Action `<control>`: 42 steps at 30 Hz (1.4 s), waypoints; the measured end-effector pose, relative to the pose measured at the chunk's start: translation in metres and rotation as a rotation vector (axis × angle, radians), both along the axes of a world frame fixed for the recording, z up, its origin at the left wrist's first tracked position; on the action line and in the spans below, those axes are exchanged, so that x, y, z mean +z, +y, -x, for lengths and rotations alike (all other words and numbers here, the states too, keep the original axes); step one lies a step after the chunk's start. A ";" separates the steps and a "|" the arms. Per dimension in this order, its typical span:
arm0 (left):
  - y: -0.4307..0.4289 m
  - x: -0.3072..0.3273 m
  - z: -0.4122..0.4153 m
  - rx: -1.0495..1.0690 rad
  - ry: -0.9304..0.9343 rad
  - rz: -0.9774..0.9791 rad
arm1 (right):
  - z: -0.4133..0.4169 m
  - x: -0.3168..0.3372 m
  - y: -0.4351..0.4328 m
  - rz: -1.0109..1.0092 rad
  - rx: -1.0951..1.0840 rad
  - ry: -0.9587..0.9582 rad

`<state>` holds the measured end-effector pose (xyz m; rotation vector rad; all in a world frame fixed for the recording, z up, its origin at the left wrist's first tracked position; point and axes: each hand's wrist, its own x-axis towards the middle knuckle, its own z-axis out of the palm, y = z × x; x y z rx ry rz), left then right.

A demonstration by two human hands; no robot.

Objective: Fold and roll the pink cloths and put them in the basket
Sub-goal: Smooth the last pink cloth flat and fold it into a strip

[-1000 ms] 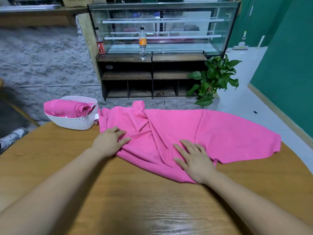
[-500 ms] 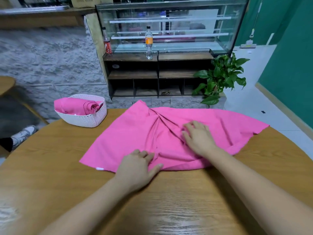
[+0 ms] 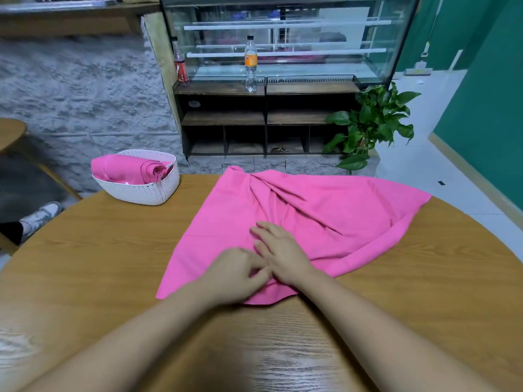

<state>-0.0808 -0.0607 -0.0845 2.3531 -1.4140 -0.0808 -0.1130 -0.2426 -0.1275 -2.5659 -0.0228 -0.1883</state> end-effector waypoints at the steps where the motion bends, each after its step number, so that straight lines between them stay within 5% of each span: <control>1: 0.004 0.000 -0.010 0.065 0.065 0.067 | 0.004 -0.002 0.003 0.060 0.007 -0.006; 5: 0.013 -0.005 -0.065 0.240 0.049 0.189 | 0.020 -0.001 0.008 0.237 0.000 -0.017; 14: 0.028 -0.022 -0.134 0.270 -0.088 -0.194 | 0.067 0.005 -0.014 0.343 0.055 0.024; 26: 0.040 -0.024 -0.055 0.263 -0.219 -0.223 | 0.060 0.022 -0.123 0.388 0.010 0.083; 38: 0.003 -0.015 0.033 0.039 -0.414 -0.177 | -0.039 0.034 -0.002 0.005 -0.031 0.110; 42: -0.009 -0.006 0.051 -0.041 -0.425 -0.169 | -0.054 0.017 0.018 0.163 -0.050 0.186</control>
